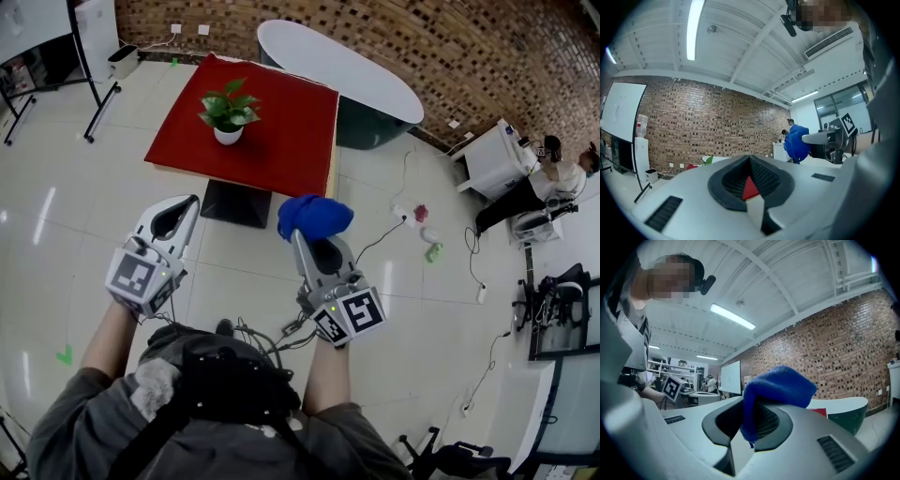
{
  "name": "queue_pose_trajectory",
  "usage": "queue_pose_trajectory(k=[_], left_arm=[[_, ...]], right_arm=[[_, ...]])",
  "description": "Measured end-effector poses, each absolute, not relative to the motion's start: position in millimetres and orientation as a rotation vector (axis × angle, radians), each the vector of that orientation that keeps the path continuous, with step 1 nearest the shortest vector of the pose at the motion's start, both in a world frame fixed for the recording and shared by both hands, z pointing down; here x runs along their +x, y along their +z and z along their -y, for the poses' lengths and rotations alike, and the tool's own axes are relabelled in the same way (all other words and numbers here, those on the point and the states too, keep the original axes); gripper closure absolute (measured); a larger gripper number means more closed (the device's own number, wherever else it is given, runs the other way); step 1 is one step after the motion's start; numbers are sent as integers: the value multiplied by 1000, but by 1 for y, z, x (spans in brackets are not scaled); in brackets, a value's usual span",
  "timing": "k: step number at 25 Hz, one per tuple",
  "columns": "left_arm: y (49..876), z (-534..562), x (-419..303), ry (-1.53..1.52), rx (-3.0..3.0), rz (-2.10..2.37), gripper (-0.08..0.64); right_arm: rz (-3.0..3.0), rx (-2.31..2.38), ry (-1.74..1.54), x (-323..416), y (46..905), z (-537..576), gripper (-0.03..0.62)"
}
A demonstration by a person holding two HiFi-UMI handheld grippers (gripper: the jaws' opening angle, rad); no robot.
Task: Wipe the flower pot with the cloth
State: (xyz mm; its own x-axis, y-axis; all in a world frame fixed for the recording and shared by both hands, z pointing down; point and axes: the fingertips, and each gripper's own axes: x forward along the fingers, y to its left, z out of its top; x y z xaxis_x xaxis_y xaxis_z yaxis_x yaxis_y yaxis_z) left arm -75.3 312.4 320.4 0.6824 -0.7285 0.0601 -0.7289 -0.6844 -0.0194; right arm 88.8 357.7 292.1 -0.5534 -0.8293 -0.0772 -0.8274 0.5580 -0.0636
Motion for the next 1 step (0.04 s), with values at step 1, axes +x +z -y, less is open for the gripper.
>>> queue_pose_trajectory(k=[1], left_arm=[[322,-321,-78,109,2872,1236,554]], right_arm=[[-2690,-1425,-34,84,293,-365,528]])
